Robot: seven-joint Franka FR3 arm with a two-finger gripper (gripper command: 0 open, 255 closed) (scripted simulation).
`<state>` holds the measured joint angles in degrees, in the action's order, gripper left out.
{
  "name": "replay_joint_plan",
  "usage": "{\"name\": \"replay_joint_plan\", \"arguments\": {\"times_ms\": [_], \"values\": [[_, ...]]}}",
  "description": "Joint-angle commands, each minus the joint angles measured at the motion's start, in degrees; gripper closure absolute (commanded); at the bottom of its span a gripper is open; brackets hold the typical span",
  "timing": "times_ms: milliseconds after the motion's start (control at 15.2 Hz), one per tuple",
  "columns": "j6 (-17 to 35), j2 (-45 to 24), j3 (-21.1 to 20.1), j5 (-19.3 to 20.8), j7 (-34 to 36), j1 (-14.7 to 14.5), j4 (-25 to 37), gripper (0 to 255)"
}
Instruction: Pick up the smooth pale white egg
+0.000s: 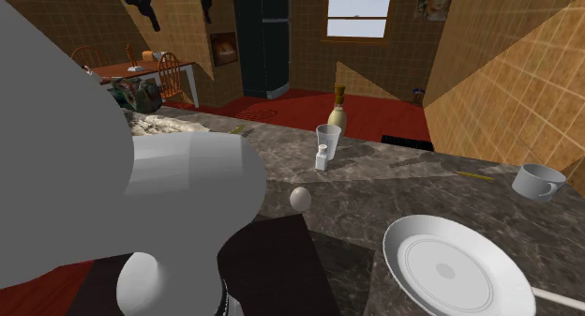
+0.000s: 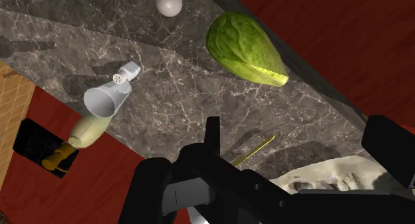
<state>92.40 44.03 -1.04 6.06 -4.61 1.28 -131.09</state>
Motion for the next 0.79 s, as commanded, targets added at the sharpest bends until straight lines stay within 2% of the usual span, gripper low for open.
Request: {"name": "replay_joint_plan", "arguments": {"times_ms": [0,726], "values": [[0.0,0.0,0.0,0.0,0.0,0.0,0.0,0],[16.5,1.6,8.8,4.5,-4.2,4.2,-18.5,0]]}}
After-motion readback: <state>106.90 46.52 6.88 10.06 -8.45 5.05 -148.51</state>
